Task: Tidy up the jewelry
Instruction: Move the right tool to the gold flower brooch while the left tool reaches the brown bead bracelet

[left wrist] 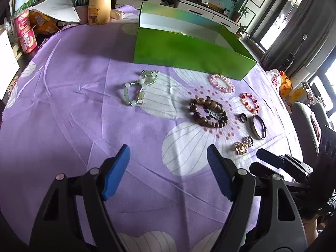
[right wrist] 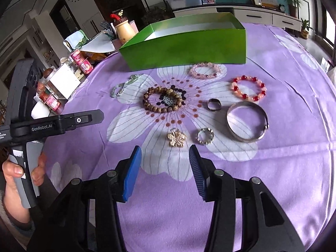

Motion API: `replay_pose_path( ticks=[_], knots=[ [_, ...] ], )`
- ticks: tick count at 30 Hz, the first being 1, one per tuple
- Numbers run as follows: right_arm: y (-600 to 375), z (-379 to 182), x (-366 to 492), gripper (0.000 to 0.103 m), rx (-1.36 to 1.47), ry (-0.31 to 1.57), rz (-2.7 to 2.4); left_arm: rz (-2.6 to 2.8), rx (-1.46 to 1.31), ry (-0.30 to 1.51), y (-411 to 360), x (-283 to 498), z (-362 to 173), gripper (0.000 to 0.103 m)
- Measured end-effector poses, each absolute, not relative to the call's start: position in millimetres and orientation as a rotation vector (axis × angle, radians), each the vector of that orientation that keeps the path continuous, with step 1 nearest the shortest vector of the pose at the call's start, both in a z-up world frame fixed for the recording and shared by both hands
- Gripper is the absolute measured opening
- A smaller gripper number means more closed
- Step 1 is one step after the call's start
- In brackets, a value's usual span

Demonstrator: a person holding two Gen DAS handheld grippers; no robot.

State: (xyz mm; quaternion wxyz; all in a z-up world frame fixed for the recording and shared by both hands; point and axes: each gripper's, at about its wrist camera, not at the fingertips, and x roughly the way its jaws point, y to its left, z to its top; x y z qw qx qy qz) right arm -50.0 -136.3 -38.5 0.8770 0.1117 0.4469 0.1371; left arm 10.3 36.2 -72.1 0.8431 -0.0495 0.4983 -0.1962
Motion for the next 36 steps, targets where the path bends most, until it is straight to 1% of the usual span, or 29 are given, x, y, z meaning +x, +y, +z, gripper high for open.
replay_pose_path(
  ticks=[2, 9, 12, 14, 18, 22, 25, 27, 29, 32, 36],
  knots=[
    [-133, -40, -44, 0.043, 0.21, 0.932, 0.286, -0.419, -0.104, 1.046, 35, 12, -72, 0.077],
    [-120, -50, -26, 0.038, 0.119, 0.945, 0.268, -0.429, -0.081, 1.032, 32, 18, -74, 0.077],
    [-118, -54, -21, 0.032, 0.095, 0.955, 0.25, -0.434, -0.076, 1.031, 29, 21, -75, 0.077],
    [-118, -55, -20, 0.023, 0.086, 0.951, 0.237, -0.44, -0.067, 1.027, 24, 24, -74, 0.077],
    [-123, -55, -21, 0.021, 0.091, 0.947, 0.216, -0.46, -0.05, 1.023, 10, 31, -73, 0.077],
    [-140, -42, -32, 0.021, 0.175, 0.899, 0.208, -0.482, -0.016, 1.022, -11, 41, -74, 0.074],
    [-149, -32, -41, 0.021, 0.193, 0.867, 0.204, -0.479, 0.009, 1.023, -25, 49, -77, 0.069],
    [-155, -29, -44, 0.021, 0.208, 0.854, 0.199, -0.468, 0.035, 1.021, -35, 56, -80, 0.061],
    [-160, -27, -46, 0.021, 0.217, 0.845, 0.191, -0.454, 0.063, 1.017, -42, 60, -83, 0.058],
    [-167, -25, -50, 0.021, 0.228, 0.837, 0.182, -0.437, 0.097, 1.03, -51, 71, -90, 0.047],
    [-172, -25, -52, 0.021, 0.251, 0.83, 0.176, -0.423, 0.132, 1.038, -52, 77, -97, 0.04]
  ],
)
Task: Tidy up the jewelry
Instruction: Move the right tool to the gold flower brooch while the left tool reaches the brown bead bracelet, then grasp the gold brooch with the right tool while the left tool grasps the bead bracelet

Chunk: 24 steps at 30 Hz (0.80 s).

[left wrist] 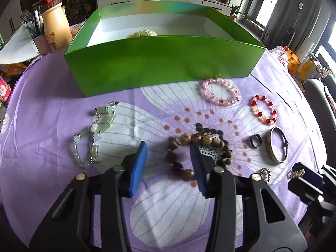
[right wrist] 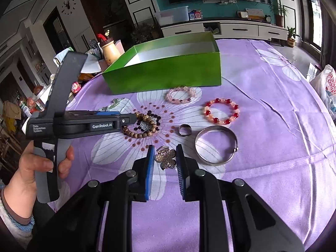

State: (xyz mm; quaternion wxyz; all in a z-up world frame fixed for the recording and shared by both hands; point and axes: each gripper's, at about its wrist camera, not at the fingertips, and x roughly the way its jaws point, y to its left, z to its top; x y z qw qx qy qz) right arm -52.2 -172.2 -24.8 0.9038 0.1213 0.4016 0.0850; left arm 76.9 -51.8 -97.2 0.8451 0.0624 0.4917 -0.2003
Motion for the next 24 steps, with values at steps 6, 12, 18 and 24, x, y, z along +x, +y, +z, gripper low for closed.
replay_pose_path(
  ticks=[6, 12, 18, 24],
  knots=[
    [-177, -26, -53, 0.021, 0.271, 0.824, 0.178, -0.405, 0.176, 1.025, -51, 80, -97, 0.025],
    [-181, -26, -50, 0.021, 0.285, 0.826, 0.174, -0.417, 0.189, 1.017, -51, 81, -97, 0.011],
    [-181, -25, -48, 0.021, 0.281, 0.826, 0.17, -0.468, 0.08, 1.046, -40, 77, -92, 0.011],
    [-178, -20, -47, 0.021, 0.277, 0.817, 0.169, -0.51, 0.035, 0.985, -29, 64, -65, 0.011]
  ],
)
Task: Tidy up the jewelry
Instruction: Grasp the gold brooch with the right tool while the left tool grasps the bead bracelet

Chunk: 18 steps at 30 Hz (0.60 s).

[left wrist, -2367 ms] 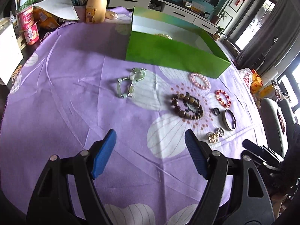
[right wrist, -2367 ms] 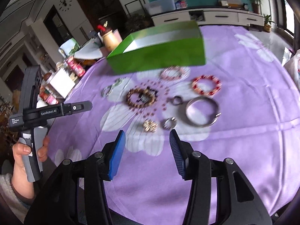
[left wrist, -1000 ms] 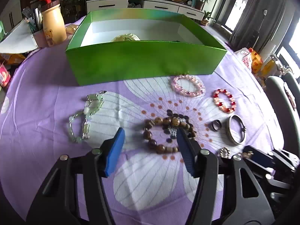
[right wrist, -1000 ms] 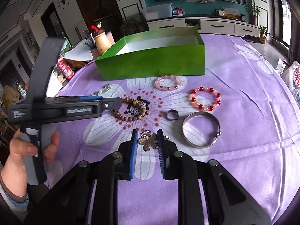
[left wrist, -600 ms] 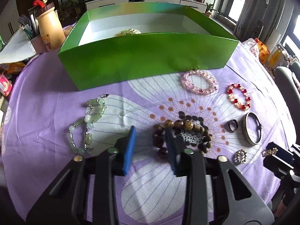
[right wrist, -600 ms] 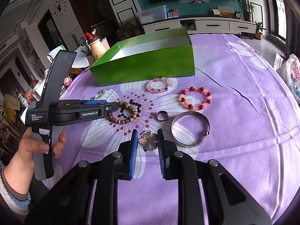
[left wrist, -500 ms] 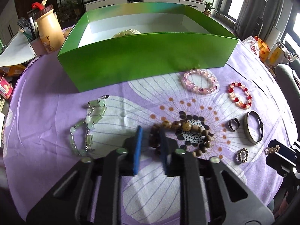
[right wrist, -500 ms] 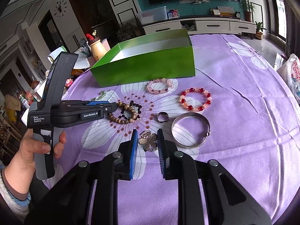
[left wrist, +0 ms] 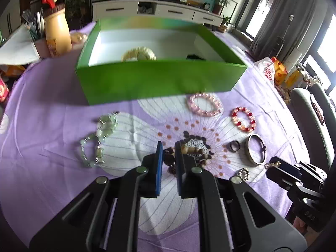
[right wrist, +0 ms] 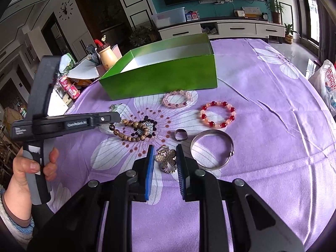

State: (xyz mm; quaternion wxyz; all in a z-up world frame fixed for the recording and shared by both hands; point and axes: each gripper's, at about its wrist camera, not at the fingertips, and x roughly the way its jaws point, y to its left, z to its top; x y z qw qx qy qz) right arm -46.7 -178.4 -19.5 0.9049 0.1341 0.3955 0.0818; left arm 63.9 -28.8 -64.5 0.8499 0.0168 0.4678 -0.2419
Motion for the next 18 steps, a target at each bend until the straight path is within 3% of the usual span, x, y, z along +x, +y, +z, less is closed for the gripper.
replay_pose_path(
  ticks=[18],
  knots=[
    [-176, 1, -38, 0.021, 0.261, 0.779, 0.187, -0.556, -0.033, 0.912, -18, 65, -3, 0.011]
  ],
)
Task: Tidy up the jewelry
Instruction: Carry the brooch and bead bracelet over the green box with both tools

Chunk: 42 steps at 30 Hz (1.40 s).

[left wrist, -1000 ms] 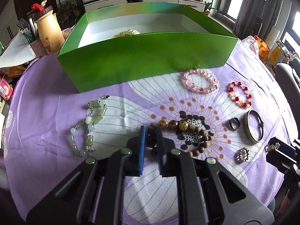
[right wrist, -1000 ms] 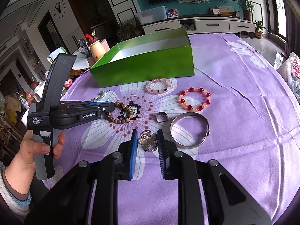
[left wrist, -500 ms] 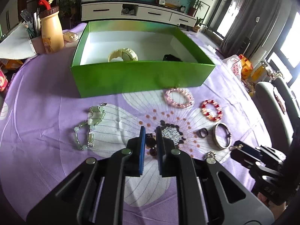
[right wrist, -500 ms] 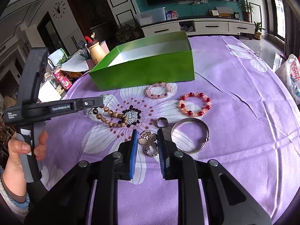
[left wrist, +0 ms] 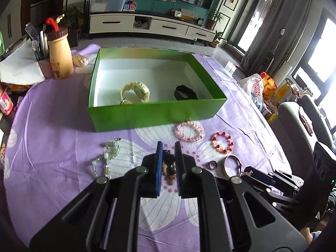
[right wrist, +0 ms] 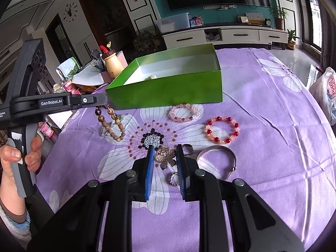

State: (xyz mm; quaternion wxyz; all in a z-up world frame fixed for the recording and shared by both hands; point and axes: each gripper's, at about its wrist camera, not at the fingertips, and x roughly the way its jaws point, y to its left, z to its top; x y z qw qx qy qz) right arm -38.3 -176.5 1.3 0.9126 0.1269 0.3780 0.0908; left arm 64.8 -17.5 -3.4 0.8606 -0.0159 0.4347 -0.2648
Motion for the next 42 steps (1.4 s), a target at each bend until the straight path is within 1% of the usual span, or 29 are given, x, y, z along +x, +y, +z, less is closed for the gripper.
replay_pose_path(
  ticks=[14, 23, 30, 37, 42],
  knots=[
    [-180, 47, 3, 0.021, 0.232, 0.701, 0.187, -0.502, 0.006, 0.835, -25, 112, 45, 0.011],
    [-185, 64, 60, 0.021, 0.229, 0.697, 0.185, -0.476, 0.011, 0.843, -41, 160, 53, 0.011],
    [-185, 55, 120, 0.021, 0.243, 0.755, 0.179, -0.453, 0.013, 0.873, -63, 206, 46, 0.011],
    [-178, 34, 174, 0.021, 0.239, 0.83, 0.18, -0.404, 0.019, 0.914, -83, 251, 24, 0.011],
    [-177, 17, 196, 0.021, 0.249, 0.878, 0.168, -0.38, 0.029, 0.955, -94, 274, 2, 0.011]
  ],
)
